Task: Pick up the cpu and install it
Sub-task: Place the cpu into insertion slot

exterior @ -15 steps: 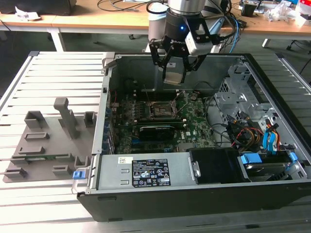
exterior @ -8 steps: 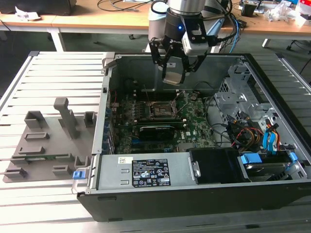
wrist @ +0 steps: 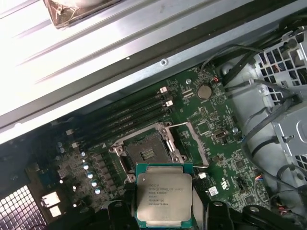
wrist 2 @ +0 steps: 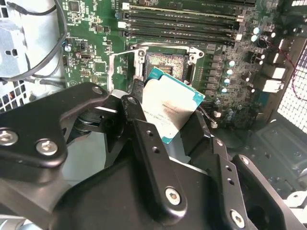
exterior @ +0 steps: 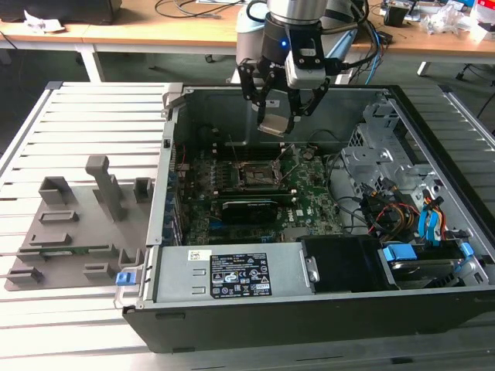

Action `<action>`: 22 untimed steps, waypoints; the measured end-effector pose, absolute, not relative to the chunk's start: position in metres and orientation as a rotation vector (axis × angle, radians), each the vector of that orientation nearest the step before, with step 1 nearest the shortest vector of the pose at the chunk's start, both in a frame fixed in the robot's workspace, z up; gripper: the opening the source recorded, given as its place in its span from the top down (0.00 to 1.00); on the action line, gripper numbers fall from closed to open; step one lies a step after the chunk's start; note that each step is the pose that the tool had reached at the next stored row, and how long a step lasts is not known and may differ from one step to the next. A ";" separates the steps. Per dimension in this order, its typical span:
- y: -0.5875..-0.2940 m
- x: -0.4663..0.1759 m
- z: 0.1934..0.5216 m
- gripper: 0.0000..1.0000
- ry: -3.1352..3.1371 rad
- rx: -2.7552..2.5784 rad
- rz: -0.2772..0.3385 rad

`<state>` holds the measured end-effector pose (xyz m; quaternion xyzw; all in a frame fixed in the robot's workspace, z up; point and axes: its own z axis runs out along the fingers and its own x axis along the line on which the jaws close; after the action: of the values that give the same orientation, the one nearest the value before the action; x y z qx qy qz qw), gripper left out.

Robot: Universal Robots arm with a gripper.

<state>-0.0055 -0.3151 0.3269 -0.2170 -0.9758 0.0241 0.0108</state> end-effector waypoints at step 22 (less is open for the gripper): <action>-0.315 -0.006 0.326 0.45 -2.950 -0.998 0.071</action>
<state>-0.0055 -0.3151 0.3264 -0.3205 -0.9469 0.0228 0.0134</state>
